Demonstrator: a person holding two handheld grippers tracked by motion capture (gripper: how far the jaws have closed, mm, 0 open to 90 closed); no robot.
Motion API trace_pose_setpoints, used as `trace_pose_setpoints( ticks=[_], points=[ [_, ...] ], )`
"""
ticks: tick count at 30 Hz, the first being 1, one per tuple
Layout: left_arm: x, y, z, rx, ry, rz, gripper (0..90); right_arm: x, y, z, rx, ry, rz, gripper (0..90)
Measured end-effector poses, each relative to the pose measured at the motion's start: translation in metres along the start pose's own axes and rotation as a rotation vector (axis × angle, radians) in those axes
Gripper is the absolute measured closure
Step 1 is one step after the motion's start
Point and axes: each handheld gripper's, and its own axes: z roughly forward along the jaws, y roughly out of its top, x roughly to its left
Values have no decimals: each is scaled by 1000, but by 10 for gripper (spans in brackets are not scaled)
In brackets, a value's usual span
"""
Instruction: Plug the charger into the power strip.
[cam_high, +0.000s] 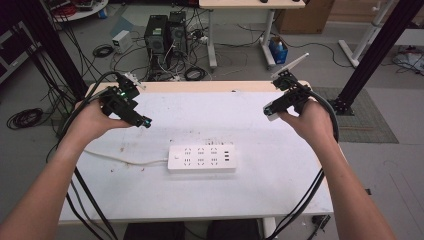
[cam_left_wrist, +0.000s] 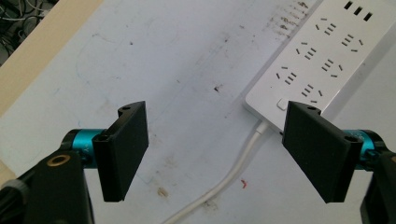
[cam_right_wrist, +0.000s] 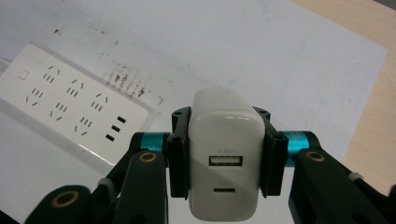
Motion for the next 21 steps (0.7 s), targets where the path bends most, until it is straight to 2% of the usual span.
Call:
trace_pose_setpoints(
  ticks=[8, 21],
  points=[
    [2, -7, 3, 6, -1, -12, 229, 4, 3, 4, 11, 6, 3, 623],
    [1, -17, 4, 11, -4, -32, 229, 36, 9, 26, 61, 27, -1, 622]
  ],
)
